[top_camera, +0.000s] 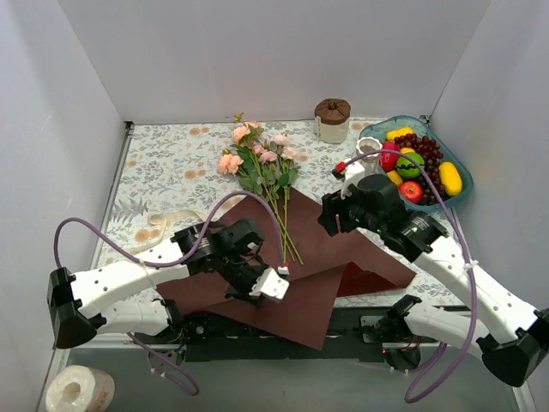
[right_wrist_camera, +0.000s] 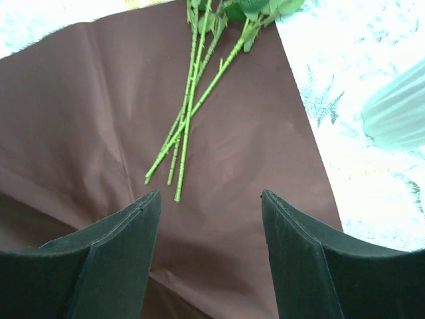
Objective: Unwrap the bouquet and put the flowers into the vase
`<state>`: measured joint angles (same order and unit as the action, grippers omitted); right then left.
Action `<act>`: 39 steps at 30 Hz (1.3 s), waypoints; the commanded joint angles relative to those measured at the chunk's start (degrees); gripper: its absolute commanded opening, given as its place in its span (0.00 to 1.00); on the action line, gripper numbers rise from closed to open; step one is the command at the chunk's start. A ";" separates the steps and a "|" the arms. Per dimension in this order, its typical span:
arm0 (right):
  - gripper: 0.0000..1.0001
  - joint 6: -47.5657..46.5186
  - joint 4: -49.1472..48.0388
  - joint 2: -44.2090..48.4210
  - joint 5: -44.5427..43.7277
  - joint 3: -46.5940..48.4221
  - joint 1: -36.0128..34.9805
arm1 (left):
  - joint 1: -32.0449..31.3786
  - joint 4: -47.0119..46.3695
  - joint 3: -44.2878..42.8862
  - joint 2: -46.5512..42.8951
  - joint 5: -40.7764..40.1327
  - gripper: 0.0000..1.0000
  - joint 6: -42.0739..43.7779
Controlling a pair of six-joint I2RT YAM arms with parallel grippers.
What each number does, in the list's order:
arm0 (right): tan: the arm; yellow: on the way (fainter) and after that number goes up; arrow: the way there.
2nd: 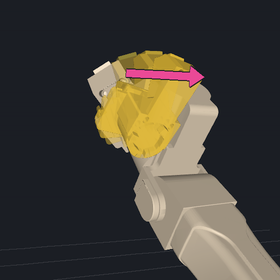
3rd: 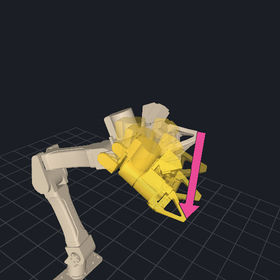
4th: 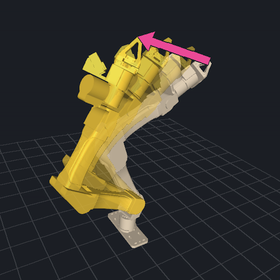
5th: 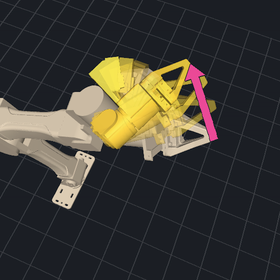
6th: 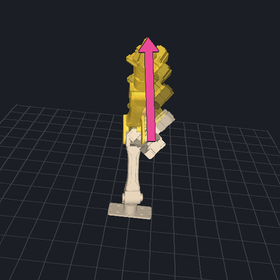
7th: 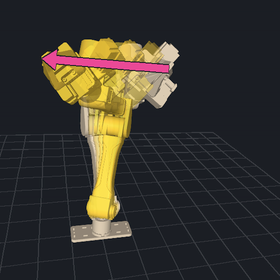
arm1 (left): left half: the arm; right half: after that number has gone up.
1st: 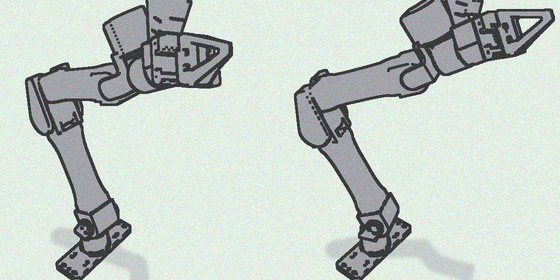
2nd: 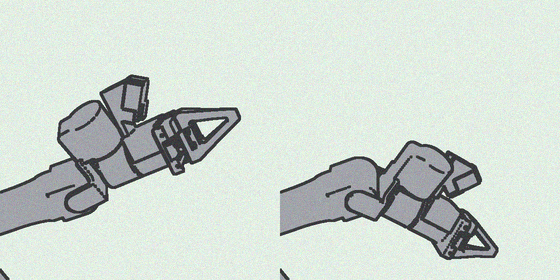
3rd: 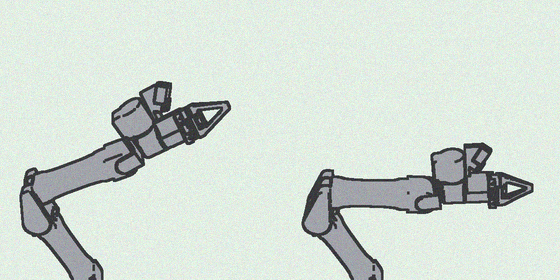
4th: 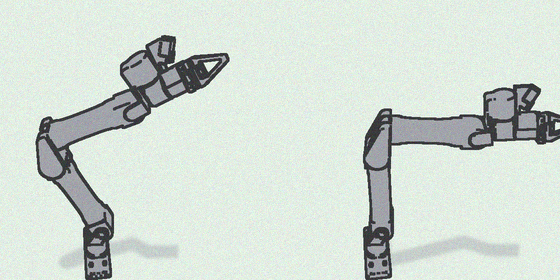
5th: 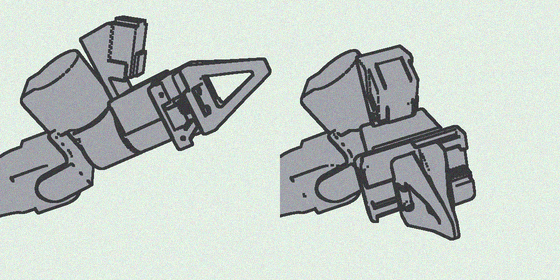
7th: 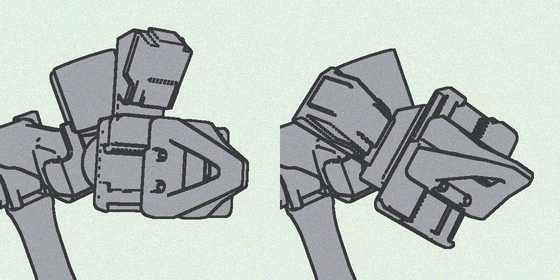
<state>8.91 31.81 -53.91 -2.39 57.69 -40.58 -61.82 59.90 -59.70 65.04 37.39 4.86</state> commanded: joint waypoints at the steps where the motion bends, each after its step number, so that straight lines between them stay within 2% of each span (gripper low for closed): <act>1: 0.69 0.93 -6.84 -3.12 -1.22 -4.16 -0.12 | -2.94 4.69 1.87 -0.35 0.15 0.00 5.49; 5: 0.66 1.99 -8.69 -4.71 5.17 -8.81 -1.08 | -4.09 8.47 2.31 -2.45 -3.89 0.00 11.20; 7: 0.62 2.60 -8.79 -4.01 6.43 -11.44 -2.92 | -4.18 7.43 1.87 -3.68 -7.58 0.00 11.57; 11: 0.62 6.29 -8.09 -1.82 8.38 -14.62 -8.80 | -4.10 -1.95 -1.99 -4.48 -14.61 0.00 2.73; 14: 0.61 7.61 -4.49 -1.20 7.41 -14.19 -13.03 | -3.74 -6.70 -5.77 -4.39 -18.83 0.01 0.25; 15: 0.61 8.66 -3.87 -0.33 7.14 -14.01 -13.82 | -3.66 -8.47 -6.56 -4.39 -20.76 0.17 -3.59; 16: 0.61 9.02 -2.91 0.12 7.05 -13.75 -14.70 | -3.48 -10.40 -7.87 -4.13 -25.04 0.25 -5.37; 17: 0.61 9.28 -2.46 0.64 6.36 -13.49 -14.88 | -3.22 -13.46 -8.84 -4.04 -27.26 0.39 -7.57; 18: 0.63 9.29 -2.28 1.08 5.74 -12.87 -14.88 | -2.78 -15.06 -9.64 -3.52 -29.28 0.67 -10.55; 19: 0.65 9.03 -2.19 1.09 4.69 -12.43 -14.79 | -1.39 -16.99 -10.95 -3.34 -31.48 0.82 -11.97; 21: 0.72 7.45 -2.54 -1.53 0.40 -9.55 -14.88 | 1.25 -22.88 -12.54 -2.81 -38.60 0.98 -15.48; 24: 0.74 3.93 -4.47 -9.50 -4.46 -4.45 -14.71 | 15.11 -23.69 -20.86 1.31 -32.48 0.98 -21.80; 25: 0.74 2.53 -5.52 -11.72 -4.64 -1.21 -14.27 | 23.33 -22.64 -23.59 5.76 -31.42 0.98 -26.96; 27: 0.74 1.47 -9.48 -18.29 -3.24 1.97 -13.39 | 31.11 -17.20 -32.03 10.88 -28.53 0.98 -30.95; 28: 0.73 1.12 -10.79 -20.51 -2.97 4.86 -12.60 | 39.15 -15.10 -34.23 13.77 -26.60 0.98 -32.53; 30: 0.71 -0.11 -14.21 -26.38 -2.79 7.25 -12.07 | 47.63 -10.87 -37.84 20.11 -17.49 0.98 -36.58; 31: 0.71 -0.55 -15.28 -28.07 -3.23 9.43 -11.81 | 54.11 -10.07 -37.94 21.35 -14.74 0.98 -37.46; 35: 0.67 -2.40 -20.11 -35.37 -4.28 12.87 -10.93 | 61.38 -12.24 -31.20 22.60 -11.37 0.98 -38.79; 38: 0.56 -3.19 -23.02 -39.86 -4.02 14.46 -8.82 | 61.73 -18.47 -20.92 17.95 -12.95 0.98 -39.14; 39: 0.45 -3.19 -23.72 -41.70 -3.59 15.42 -8.12 | 61.73 -19.63 -18.89 15.85 -13.39 0.98 -39.84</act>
<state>7.77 14.72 -92.12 -5.43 68.90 -51.05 1.52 43.20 -85.43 89.76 19.81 -32.03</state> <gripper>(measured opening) 0.576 0.981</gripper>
